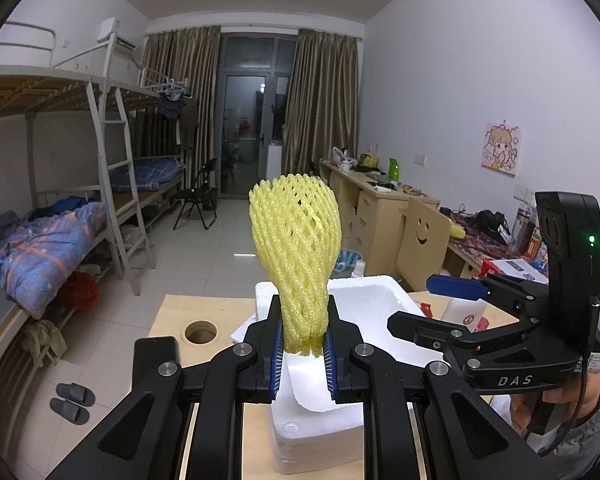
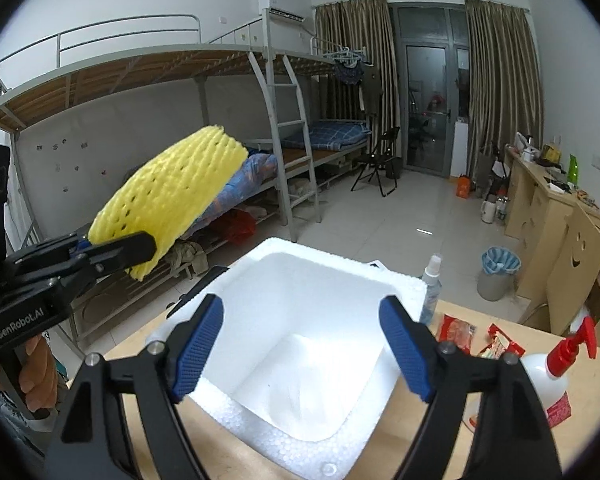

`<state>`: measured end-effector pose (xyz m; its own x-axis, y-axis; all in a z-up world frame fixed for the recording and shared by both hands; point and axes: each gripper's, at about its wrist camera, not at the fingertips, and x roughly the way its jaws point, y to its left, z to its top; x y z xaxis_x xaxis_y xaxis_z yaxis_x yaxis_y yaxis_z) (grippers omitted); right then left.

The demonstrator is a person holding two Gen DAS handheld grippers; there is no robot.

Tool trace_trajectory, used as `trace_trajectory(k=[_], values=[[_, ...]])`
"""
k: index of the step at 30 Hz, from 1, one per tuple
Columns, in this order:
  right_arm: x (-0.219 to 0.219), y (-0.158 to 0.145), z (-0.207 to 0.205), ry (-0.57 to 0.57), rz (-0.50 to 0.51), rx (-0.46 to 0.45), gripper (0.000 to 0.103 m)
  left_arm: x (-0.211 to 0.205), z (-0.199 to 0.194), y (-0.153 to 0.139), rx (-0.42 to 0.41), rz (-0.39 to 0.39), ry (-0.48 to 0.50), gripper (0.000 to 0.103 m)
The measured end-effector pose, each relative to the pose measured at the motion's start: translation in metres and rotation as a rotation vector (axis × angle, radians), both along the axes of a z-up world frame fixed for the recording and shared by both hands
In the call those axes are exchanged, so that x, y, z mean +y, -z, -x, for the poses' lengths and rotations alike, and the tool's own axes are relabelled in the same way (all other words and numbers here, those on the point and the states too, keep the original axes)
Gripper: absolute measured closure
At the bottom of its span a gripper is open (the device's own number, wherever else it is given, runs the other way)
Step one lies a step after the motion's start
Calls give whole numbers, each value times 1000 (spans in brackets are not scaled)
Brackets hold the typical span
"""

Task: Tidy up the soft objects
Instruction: 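Lower the white paper towels into the foam box and open the right gripper, then lower the yellow foam net into the foam box and open the left gripper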

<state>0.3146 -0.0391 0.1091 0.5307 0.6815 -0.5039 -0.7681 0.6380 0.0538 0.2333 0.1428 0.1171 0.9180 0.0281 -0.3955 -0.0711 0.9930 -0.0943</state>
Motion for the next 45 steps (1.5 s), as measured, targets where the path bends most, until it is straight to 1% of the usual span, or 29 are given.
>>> trace_trajectory(k=[5, 9, 15, 20, 26, 30, 34, 39, 42, 43, 44, 45], values=[[-4, -5, -2, 19, -11, 6, 18, -2, -5, 2, 18, -1, 22, 85], [-19, -18, 4, 71, -37, -17, 9, -8, -5, 2, 23, -13, 37, 85], [-47, -33, 16, 123, -87, -50, 3, -21, -12, 3, 44, -20, 66, 85], [-60, -40, 20, 147, -109, -75, 3, -38, -26, 10, 75, -33, 71, 85], [-65, -43, 20, 155, -120, -88, 3, -54, -39, 16, 83, -39, 64, 85], [-68, -43, 17, 157, -124, -96, 3, -56, -49, 23, 104, -39, 44, 85], [-68, -39, 12, 161, -125, -83, 3, -55, -56, 30, 127, -38, 39, 85], [-72, -37, 10, 163, -124, -84, 3, -58, -58, 31, 131, -53, 37, 85], [-71, -38, 10, 163, -125, -85, 3, -60, -59, 32, 123, -66, 32, 82], [-73, -37, 9, 163, -124, -86, 3, -61, -60, 33, 124, -74, 31, 75], [-72, -37, 9, 164, -123, -88, 3, -61, -60, 33, 128, -86, 20, 59], [-71, -37, 9, 165, -124, -86, 3, -62, -60, 35, 130, -94, 11, 49]])
